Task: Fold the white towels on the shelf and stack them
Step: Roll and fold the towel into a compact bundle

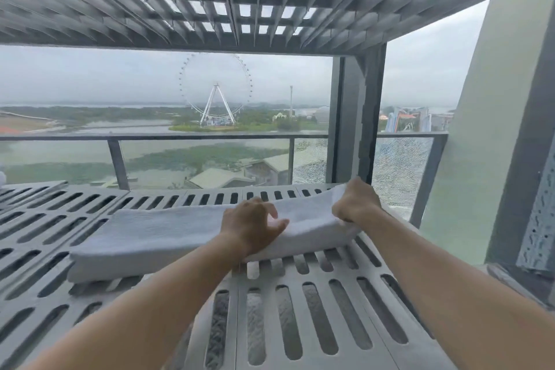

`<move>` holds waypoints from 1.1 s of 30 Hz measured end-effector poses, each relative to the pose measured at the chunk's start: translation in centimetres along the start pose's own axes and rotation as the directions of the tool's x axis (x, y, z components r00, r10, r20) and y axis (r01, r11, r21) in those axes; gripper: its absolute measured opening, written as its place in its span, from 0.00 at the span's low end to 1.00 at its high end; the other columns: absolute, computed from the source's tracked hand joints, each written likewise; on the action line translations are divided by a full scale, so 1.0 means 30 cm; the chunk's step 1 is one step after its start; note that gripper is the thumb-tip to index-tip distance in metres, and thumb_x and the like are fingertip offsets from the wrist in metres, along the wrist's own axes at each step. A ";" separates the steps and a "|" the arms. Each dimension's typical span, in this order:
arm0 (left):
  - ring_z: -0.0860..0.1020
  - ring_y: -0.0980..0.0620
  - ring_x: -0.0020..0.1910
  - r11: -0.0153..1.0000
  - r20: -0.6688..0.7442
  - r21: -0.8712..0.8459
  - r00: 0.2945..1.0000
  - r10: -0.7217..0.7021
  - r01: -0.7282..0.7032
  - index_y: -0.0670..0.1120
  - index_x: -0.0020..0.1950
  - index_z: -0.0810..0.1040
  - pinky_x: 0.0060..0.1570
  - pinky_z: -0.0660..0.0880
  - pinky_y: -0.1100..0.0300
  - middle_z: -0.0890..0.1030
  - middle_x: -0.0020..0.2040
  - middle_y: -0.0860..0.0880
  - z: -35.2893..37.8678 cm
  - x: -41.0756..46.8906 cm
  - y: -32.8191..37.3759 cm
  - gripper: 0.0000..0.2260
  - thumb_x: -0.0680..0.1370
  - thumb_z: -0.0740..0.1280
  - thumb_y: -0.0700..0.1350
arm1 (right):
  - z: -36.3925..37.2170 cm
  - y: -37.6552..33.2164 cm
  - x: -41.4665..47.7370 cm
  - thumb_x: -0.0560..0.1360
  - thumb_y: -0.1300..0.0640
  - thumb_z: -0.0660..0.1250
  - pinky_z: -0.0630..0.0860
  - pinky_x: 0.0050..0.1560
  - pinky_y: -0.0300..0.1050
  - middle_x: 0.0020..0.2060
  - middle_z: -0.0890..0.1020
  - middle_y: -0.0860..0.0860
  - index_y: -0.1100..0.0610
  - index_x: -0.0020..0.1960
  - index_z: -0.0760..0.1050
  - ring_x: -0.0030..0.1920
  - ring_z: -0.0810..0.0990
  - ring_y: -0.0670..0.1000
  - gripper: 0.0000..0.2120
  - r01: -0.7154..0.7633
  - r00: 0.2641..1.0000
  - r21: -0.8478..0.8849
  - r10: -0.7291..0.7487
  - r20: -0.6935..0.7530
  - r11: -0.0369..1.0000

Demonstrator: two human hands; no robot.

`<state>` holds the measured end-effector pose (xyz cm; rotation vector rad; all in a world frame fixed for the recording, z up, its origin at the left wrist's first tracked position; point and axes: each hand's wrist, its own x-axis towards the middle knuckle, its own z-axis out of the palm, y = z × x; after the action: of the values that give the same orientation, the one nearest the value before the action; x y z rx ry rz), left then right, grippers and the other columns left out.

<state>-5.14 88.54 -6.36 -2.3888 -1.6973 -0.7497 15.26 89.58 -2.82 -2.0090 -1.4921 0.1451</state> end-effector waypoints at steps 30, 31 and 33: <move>0.79 0.46 0.27 0.043 0.593 -0.748 0.695 -0.407 0.663 0.42 0.48 0.72 0.23 0.75 0.62 0.77 0.42 0.45 -0.436 -0.070 -0.547 0.17 0.77 0.58 0.56 | 0.300 -0.388 -0.294 0.67 0.59 0.63 0.70 0.44 0.46 0.57 0.74 0.53 0.55 0.66 0.60 0.53 0.76 0.57 0.28 0.531 0.841 0.055 -0.519 -0.153 0.845; 0.80 0.47 0.27 0.078 0.636 -0.708 0.683 -0.360 0.701 0.44 0.51 0.71 0.22 0.75 0.61 0.76 0.46 0.48 -0.440 -0.082 -0.547 0.20 0.74 0.61 0.61 | 0.309 -0.399 -0.293 0.68 0.59 0.63 0.70 0.43 0.46 0.56 0.76 0.54 0.55 0.64 0.61 0.52 0.76 0.57 0.26 0.519 0.850 0.060 -0.508 -0.141 0.852; 0.79 0.50 0.30 0.214 0.639 -0.651 0.678 -0.363 0.728 0.46 0.55 0.73 0.25 0.75 0.63 0.76 0.49 0.49 -0.431 -0.092 -0.547 0.19 0.71 0.70 0.56 | 0.319 -0.416 -0.292 0.68 0.57 0.64 0.71 0.42 0.46 0.54 0.77 0.54 0.55 0.61 0.62 0.50 0.77 0.58 0.24 0.487 0.867 0.053 -0.476 -0.147 0.872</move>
<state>-24.98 87.41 0.59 -2.4240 -3.0472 -1.8345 -2.34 87.76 -6.12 -1.4865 -1.8169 -0.1248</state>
